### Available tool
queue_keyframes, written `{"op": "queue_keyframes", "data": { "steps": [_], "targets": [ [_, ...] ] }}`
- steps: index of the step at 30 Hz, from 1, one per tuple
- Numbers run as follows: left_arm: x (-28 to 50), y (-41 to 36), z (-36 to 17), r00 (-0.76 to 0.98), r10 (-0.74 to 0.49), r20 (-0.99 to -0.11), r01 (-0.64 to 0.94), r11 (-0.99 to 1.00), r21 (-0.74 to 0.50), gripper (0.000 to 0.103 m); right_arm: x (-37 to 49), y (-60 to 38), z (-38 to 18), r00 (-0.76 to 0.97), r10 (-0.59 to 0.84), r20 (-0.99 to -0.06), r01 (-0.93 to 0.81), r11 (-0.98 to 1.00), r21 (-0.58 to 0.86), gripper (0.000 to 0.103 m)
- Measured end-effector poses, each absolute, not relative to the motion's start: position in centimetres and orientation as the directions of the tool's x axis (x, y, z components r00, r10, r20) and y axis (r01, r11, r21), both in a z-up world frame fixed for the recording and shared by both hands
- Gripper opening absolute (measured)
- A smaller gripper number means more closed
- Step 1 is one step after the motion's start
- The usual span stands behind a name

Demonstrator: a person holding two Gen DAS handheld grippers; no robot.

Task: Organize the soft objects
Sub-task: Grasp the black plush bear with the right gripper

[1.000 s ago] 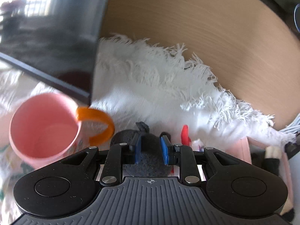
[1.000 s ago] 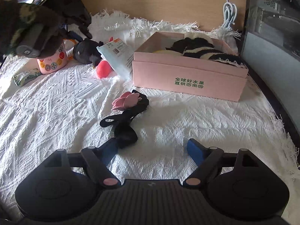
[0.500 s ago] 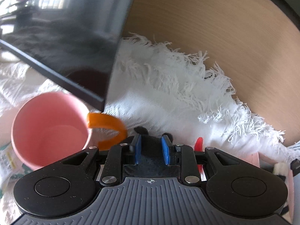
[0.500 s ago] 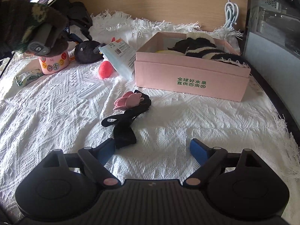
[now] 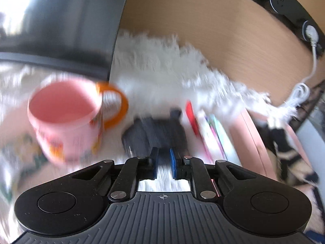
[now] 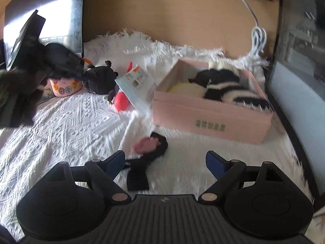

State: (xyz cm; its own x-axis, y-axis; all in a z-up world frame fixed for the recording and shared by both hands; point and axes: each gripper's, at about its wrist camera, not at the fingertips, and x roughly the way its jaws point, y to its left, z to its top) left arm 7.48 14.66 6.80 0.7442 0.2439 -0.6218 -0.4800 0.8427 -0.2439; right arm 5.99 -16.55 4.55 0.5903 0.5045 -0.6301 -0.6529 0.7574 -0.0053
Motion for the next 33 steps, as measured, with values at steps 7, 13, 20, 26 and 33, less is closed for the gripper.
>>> {"op": "queue_keyframes", "data": {
  "steps": [7, 13, 20, 26, 33],
  "targets": [
    [3.3, 14.2, 5.1, 0.751, 0.128, -0.648, -0.429, 0.84, -0.333, 0.015, 5.5, -14.3, 4.9, 0.568, 0.529, -0.631, -0.7, 0.713, -0.032, 0.087],
    [1.3, 15.7, 6.0, 0.756, 0.152, -0.637, -0.481, 0.789, -0.382, 0.018, 6.6, -7.7, 7.9, 0.558, 0.627, -0.544, -0.816, 0.534, -0.222, 0.087],
    [-4.3, 16.9, 5.9, 0.742, 0.149, -0.653, -0.516, 0.749, -0.416, 0.018, 12.6, 7.7, 6.4, 0.478, 0.604, -0.638, -0.878, 0.35, -0.327, 0.087],
    [-7.3, 16.9, 5.4, 0.676, 0.133, -0.724, -0.543, 0.755, -0.368, 0.018, 15.6, 13.9, 3.5, 0.408, 0.517, -0.753, -0.899, 0.37, -0.233, 0.077],
    [-6.3, 15.3, 5.8, 0.678, 0.08, -0.731, -0.45, 0.832, -0.326, 0.018, 9.9, 4.2, 11.6, 0.504, 0.628, -0.593, -0.857, 0.447, -0.255, 0.075]
  ]
}}
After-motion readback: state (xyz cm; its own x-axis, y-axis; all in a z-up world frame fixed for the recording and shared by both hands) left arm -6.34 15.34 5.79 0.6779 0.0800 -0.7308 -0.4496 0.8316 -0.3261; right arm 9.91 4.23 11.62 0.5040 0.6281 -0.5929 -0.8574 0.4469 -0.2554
